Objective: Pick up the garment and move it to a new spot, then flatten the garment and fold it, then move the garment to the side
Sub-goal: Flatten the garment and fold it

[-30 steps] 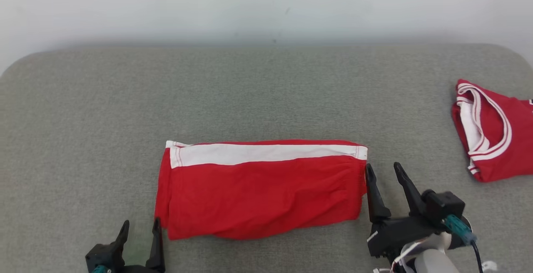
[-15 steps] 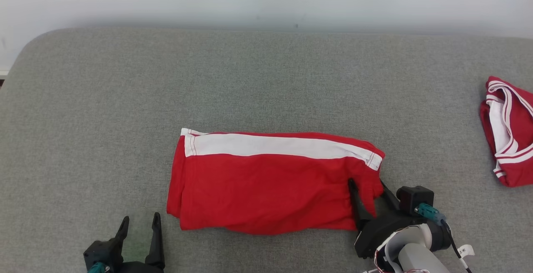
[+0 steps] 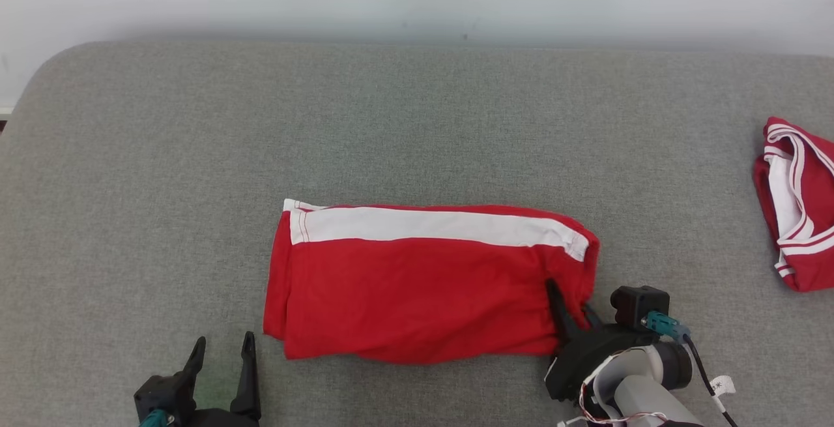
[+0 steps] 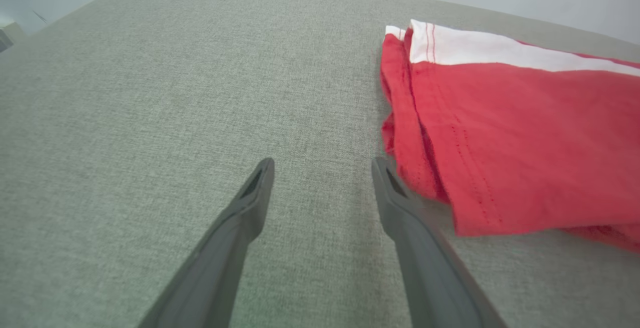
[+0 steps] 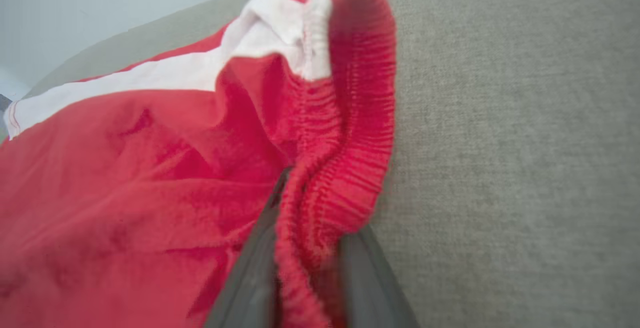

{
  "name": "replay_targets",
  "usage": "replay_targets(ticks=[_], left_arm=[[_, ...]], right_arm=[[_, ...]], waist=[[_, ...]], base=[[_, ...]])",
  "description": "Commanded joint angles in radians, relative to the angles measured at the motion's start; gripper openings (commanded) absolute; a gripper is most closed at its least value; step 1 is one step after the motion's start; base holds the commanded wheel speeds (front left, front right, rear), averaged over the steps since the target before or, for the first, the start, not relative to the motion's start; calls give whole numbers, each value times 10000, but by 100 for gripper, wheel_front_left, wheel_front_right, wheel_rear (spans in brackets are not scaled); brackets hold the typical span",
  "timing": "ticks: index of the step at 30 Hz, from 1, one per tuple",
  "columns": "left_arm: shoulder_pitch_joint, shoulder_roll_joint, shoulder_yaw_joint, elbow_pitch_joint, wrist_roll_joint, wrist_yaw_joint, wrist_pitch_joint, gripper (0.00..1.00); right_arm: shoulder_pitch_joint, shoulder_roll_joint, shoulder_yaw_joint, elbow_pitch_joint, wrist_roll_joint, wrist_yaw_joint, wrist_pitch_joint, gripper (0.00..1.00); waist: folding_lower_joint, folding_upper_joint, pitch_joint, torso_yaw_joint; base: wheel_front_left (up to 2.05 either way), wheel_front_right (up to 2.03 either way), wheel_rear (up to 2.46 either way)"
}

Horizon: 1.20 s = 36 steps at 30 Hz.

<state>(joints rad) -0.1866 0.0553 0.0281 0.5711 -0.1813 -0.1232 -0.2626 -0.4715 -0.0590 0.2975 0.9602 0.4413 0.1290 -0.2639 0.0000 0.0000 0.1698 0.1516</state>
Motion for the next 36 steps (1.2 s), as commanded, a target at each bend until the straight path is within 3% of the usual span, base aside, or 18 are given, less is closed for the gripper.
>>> replay_targets(ticks=[1, 6, 13, 18, 23, 30, 36], left_arm=[[-86, -27, 2, 15, 61, -8, -26, 100], [-25, -37, 106, 48, 94, -44, -26, 100], [25, -44, 162, 107, 204, -74, -26, 100], [62, -43, 94, 148, 226, -83, -26, 100], [72, -47, -74, 186, 170, -59, -26, 100], [8, -47, -396, 335, 26, -60, -26, 100], [-165, -47, -573, 389, -84, -63, -26, 100]], right_arm=[[235, 143, -12, 307, 147, 27, 170, 0], [-182, 61, -923, 594, -207, -5, 55, 0], [-31, -25, -2470, -238, -1223, -2, 12, 0], [187, 14, -2847, -845, -1736, 2, 9, 0], [397, 87, -2066, -1937, -1329, 2, 7, 0], [637, 80, 505, -3627, 357, 4, 621, 0], [177, 85, 1709, -4138, 934, 4, 1112, 0]], waist=[[0, 0, -3, -12], [0, 0, -13, -156], [0, 0, -87, -487], [0, 0, -181, -687], [0, 0, -222, -717], [0, 0, -202, -393], [0, 0, -83, 128]], base=[[0, 0, 0], [0, 0, 0], [0, 0, 0], [0, 0, 0], [0, 0, 0], [0, 0, 0], [0, 0, 0]])
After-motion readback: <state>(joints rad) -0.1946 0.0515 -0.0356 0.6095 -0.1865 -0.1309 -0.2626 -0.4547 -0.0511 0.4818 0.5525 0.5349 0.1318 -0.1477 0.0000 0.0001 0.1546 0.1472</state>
